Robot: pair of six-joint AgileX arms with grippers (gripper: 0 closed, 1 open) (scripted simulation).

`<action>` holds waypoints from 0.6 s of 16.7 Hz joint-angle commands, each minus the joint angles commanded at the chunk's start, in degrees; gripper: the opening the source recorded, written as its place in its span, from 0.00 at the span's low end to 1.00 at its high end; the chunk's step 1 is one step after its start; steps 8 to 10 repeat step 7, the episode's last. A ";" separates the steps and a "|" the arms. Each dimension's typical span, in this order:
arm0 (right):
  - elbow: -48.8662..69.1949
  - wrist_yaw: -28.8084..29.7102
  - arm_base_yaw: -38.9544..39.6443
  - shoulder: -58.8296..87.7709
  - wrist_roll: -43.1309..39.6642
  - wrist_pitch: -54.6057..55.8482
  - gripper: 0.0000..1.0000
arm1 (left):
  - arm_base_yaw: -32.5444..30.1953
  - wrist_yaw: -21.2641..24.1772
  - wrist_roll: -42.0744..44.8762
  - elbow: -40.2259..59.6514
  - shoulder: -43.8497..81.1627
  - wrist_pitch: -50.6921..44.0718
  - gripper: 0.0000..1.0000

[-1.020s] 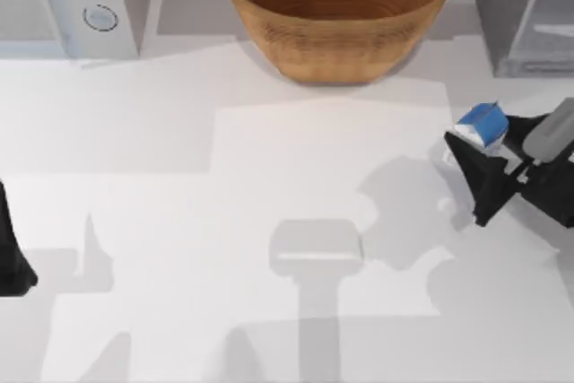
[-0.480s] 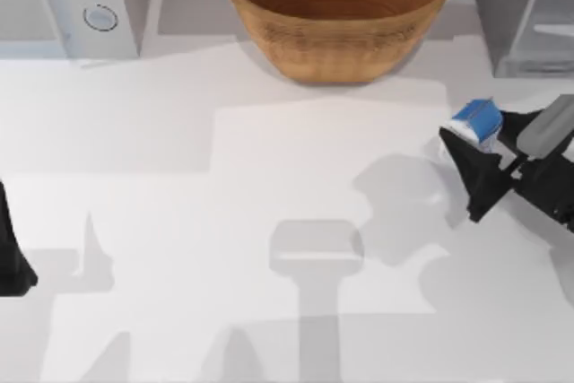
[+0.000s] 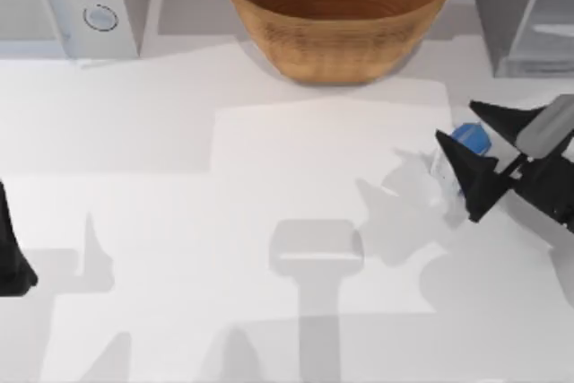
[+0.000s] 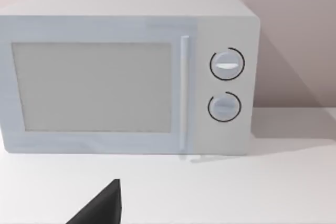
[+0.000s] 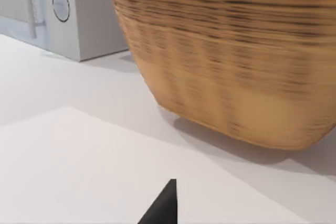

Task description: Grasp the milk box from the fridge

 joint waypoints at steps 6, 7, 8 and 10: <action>0.00 0.00 0.00 0.00 0.00 0.00 1.00 | 0.00 0.00 0.00 0.00 0.00 0.00 1.00; 0.00 0.00 0.00 0.00 0.00 0.00 1.00 | 0.00 0.00 0.00 0.00 0.00 0.00 1.00; 0.00 0.00 0.00 0.00 0.00 0.00 1.00 | 0.00 0.00 0.00 0.00 0.00 0.00 1.00; 0.00 0.00 0.00 0.00 0.00 0.00 1.00 | 0.00 0.00 0.00 0.00 0.00 0.00 1.00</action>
